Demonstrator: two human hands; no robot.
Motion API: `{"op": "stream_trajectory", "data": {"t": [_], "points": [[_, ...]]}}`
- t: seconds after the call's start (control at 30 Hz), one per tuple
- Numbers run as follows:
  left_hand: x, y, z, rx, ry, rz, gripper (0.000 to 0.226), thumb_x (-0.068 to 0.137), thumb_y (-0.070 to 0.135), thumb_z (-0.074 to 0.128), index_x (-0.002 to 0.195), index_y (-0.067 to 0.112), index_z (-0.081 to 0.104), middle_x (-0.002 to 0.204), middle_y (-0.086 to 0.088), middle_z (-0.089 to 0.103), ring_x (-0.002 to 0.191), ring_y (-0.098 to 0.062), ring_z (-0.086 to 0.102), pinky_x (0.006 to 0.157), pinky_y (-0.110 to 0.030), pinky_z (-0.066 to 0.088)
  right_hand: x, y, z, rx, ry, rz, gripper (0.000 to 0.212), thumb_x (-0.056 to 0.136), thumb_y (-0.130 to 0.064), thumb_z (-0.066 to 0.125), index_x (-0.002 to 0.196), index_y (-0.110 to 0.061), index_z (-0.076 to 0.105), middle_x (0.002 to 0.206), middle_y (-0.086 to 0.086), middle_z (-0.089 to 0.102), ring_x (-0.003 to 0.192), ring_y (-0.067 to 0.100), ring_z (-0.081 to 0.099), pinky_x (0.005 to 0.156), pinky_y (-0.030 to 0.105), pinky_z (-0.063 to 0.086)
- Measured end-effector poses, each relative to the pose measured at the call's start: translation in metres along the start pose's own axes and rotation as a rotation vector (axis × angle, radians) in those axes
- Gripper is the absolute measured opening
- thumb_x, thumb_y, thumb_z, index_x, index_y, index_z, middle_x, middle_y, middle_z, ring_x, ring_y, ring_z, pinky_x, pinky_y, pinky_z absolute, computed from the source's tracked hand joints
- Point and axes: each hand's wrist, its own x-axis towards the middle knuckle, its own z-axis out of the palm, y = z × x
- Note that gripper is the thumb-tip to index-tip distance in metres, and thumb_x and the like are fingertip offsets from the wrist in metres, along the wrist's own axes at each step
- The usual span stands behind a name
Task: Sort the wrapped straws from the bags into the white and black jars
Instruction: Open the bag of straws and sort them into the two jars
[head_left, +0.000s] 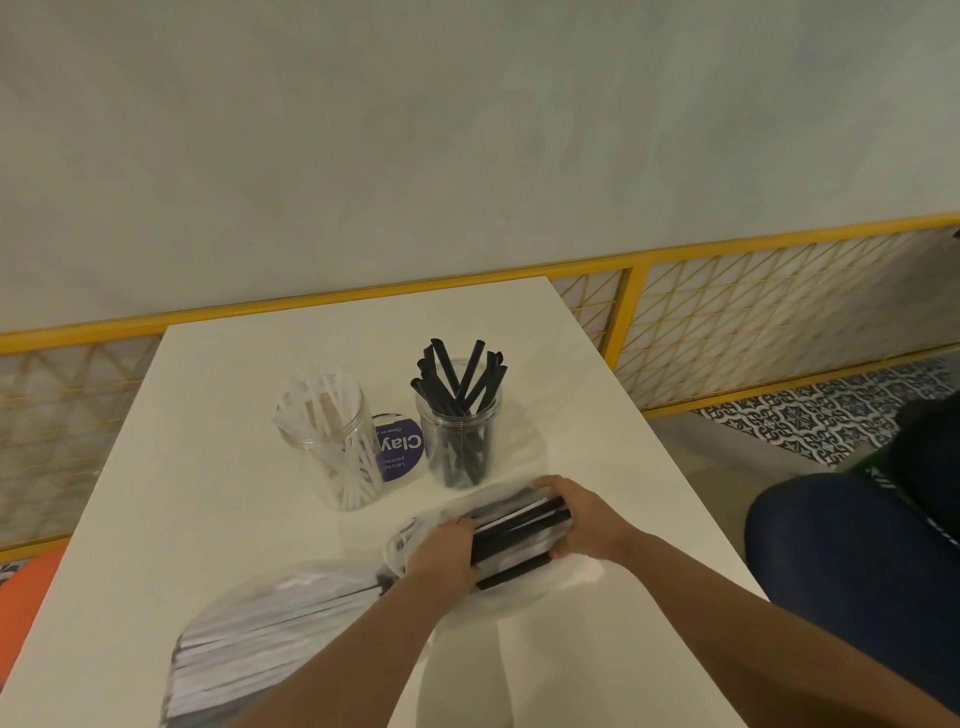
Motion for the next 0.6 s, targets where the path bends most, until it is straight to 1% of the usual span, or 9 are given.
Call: {"op": "stream_trajectory", "data": {"t": [0.07,0.17,0.27,0.33,0.43,0.53,0.6], "points": [[0.0002,-0.0008,0.0028,-0.011,0.012,-0.003,0.040,0.085,0.025,0.062,0.122,0.020,0.049,0.122,-0.002,0.057,0.110,-0.019,0.055,0.097,-0.032,0.047,0.0006,-0.0003,-0.0004,-0.010,-0.010,0.002,0.081,0.068,-0.002,0.077,0.136,-0.020,0.036,0.135,0.006,0.042,0.126,0.022,0.040,0.105,0.027,0.033],[-0.0005,-0.0021,0.0045,-0.004,0.023,0.004,0.040,0.086,0.025,0.061,0.124,0.020,0.051,0.123,-0.001,0.056,0.112,-0.019,0.055,0.098,-0.030,0.047,0.0006,0.0003,-0.0011,-0.010,-0.021,0.005,0.079,0.068,-0.003,0.077,0.134,-0.021,0.037,0.134,0.006,0.044,0.125,0.022,0.041,0.105,0.029,0.034],[-0.0036,-0.0007,0.0029,0.001,0.041,0.008,0.037,0.085,0.027,0.061,0.120,0.022,0.051,0.119,-0.002,0.058,0.107,-0.019,0.056,0.096,-0.033,0.049,-0.0004,0.0026,-0.0027,0.005,-0.023,0.004,0.077,0.067,-0.003,0.078,0.132,-0.020,0.040,0.129,0.005,0.048,0.119,0.021,0.045,0.101,0.027,0.036],[-0.0038,0.0002,0.0031,0.013,0.065,0.004,0.037,0.085,0.027,0.061,0.120,0.023,0.050,0.119,-0.001,0.059,0.107,-0.019,0.056,0.096,-0.034,0.048,-0.0016,0.0040,-0.0041,0.012,-0.025,0.009,0.075,0.068,-0.004,0.078,0.131,-0.019,0.041,0.127,0.004,0.049,0.116,0.018,0.045,0.100,0.026,0.036],[-0.0010,0.0013,0.0059,0.081,0.060,0.020,0.034,0.087,0.027,0.060,0.120,0.022,0.053,0.121,-0.001,0.058,0.110,-0.019,0.055,0.099,-0.032,0.045,-0.0009,0.0074,-0.0046,0.035,-0.035,0.023,0.073,0.068,-0.003,0.078,0.129,-0.019,0.042,0.120,0.009,0.057,0.112,0.023,0.051,0.098,0.028,0.041],[0.0001,0.0043,0.0069,0.130,0.054,0.007,0.030,0.089,0.028,0.058,0.118,0.019,0.055,0.121,-0.002,0.058,0.110,-0.018,0.055,0.098,-0.030,0.044,-0.0010,0.0076,-0.0070,0.038,-0.035,0.043,0.073,0.067,-0.001,0.078,0.129,-0.018,0.044,0.112,0.009,0.059,0.104,0.020,0.052,0.092,0.024,0.042],[0.0004,0.0042,0.0076,0.120,0.056,-0.017,0.028,0.089,0.031,0.059,0.115,0.020,0.057,0.118,-0.002,0.059,0.107,-0.018,0.056,0.097,-0.029,0.045,-0.0009,0.0084,-0.0082,0.046,-0.045,0.049,0.071,0.067,-0.001,0.078,0.128,-0.018,0.044,0.108,0.007,0.059,0.099,0.016,0.051,0.083,0.016,0.042]]}}
